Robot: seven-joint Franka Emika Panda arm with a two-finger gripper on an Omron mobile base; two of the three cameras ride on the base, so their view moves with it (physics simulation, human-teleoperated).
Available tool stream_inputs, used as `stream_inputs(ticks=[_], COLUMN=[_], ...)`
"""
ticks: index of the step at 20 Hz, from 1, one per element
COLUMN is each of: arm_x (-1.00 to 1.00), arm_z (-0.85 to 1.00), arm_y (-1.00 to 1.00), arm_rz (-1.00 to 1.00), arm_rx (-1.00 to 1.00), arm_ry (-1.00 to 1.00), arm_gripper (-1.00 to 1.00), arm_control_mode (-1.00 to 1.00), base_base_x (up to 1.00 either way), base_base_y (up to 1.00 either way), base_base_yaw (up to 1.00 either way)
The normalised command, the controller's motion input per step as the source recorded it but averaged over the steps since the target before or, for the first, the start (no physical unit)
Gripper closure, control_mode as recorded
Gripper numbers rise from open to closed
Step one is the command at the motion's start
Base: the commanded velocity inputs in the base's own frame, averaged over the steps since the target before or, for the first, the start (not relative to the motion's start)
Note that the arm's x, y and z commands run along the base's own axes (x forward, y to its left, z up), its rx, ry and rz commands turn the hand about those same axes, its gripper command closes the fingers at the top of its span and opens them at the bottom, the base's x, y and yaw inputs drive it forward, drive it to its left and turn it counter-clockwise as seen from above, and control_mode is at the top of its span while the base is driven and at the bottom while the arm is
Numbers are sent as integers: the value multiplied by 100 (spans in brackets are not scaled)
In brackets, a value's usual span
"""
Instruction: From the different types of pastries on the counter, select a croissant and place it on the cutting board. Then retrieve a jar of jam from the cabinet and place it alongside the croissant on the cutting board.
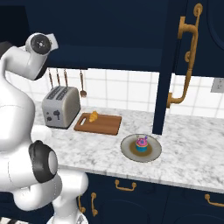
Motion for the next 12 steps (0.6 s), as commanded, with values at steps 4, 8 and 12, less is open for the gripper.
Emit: stream_inputs(ticks=[4, 8, 12], arm_x=[58, 45, 9], arm_z=[6, 3, 0], arm_y=[4, 9, 13], arm_rz=[0, 0, 0], arm_rx=[0, 0, 0], arm_ry=[0, 0, 0], arm_gripper=[-100, -100, -100], arm_control_mode=[-100, -100, -100], base_base_x=[0, 0, 0], base_base_y=[0, 0, 0], base_base_yaw=[0, 0, 0])
